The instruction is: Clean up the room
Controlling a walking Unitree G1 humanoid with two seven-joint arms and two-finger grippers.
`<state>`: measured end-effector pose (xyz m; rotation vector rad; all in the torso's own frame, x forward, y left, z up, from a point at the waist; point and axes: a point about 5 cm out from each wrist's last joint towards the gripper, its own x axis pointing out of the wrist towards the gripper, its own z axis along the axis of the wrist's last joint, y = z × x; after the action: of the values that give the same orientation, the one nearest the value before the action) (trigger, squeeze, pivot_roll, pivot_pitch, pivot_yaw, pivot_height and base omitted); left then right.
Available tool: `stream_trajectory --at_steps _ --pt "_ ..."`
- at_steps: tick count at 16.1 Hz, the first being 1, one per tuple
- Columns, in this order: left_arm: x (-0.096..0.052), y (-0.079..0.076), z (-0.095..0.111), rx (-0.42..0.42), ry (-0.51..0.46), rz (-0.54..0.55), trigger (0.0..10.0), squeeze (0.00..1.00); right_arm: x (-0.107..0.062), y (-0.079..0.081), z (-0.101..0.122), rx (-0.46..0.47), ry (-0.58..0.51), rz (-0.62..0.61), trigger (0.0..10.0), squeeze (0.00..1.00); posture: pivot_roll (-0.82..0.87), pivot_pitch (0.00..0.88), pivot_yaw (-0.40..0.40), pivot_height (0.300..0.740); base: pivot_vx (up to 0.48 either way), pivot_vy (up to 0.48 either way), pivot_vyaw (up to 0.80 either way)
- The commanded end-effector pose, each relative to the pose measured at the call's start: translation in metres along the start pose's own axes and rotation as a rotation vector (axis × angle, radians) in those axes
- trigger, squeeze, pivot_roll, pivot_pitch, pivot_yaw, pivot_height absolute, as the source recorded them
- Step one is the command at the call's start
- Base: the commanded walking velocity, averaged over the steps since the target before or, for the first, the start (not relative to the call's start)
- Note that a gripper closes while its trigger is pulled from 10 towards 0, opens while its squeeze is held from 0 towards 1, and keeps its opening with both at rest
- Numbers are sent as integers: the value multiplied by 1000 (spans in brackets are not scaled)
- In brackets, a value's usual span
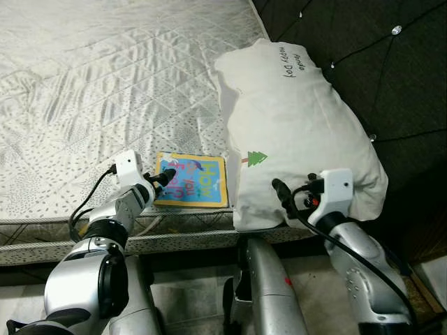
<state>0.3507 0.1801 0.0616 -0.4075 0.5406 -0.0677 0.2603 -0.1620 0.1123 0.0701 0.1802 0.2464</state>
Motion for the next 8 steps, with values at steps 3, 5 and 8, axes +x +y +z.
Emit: stream_trajectory --at_steps 3,5,8 --pt "-8 10 -4 80 -66 65 10000 1000 6 3 -1 5 -16 -12 10000 0 -80 62 -88 552 0 0 0" --pt "-18 14 2 110 -173 97 10000 1000 9 5 0 15 -27 -12 10000 0 -69 59 -84 552 0 0 0" --pt "-47 10 16 127 -403 107 10000 1000 12 10 -1 40 -45 -2 10000 0 -43 57 -79 552 0 0 0"
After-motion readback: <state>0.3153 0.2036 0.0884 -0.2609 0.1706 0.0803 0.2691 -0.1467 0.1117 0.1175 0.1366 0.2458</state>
